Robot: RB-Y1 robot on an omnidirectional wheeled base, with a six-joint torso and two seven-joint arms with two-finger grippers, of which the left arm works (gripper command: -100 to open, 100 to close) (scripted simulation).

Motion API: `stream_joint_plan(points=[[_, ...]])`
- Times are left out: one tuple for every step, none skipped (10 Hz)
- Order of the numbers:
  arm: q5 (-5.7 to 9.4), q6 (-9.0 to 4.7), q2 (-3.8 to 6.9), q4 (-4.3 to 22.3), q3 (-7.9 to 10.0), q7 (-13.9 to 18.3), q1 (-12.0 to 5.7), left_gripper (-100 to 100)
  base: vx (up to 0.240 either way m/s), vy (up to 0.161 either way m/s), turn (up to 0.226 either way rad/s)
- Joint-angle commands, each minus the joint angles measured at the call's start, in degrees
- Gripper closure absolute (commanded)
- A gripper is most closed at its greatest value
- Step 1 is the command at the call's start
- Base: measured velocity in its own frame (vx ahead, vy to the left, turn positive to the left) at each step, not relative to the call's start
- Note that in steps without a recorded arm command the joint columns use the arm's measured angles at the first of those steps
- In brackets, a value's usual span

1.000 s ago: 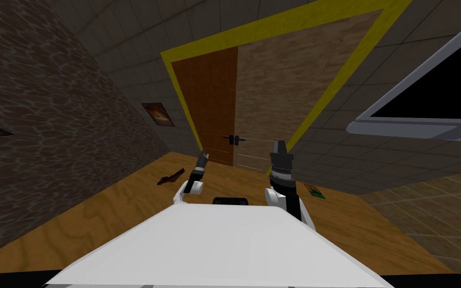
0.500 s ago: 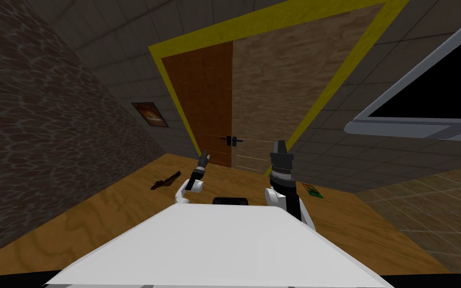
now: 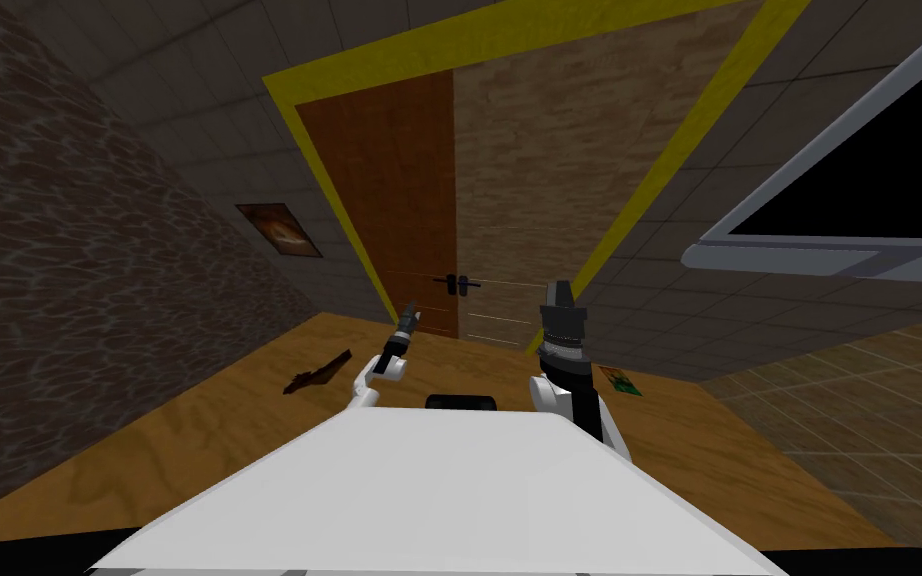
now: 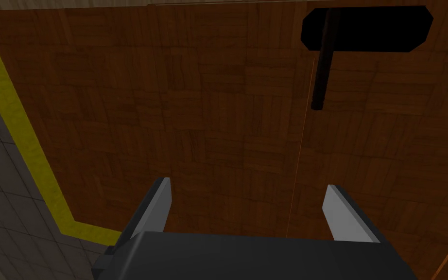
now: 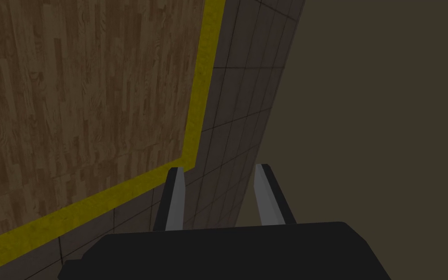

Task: Pull the door open

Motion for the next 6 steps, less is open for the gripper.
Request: stream_joint_plan(points=[[0.12, 0.36, 0.65, 2.4, -0.03, 0.8, -1.36, -100, 0.109, -0.048, -0.067], [0.19, 0.58, 1.06, 3.7, -0.04, 1.3, -2.15, -100, 0.119, -0.037, -0.054], [0.26, 0.79, 1.46, 5.1, -0.05, 1.8, -2.94, -100, 0.116, -0.044, -0.062], [0.34, 1.01, 1.85, 6.4, -0.06, 2.3, -3.71, -100, 0.11, -0.043, -0.074], [0.4, 1.21, 2.21, 7.7, -0.07, 2.7, -4.43, -100, 0.114, -0.023, -0.062], [0.47, 1.41, 2.57, 8.9, -0.08, 3.1, -5.15, -100, 0.109, -0.032, -0.056]])
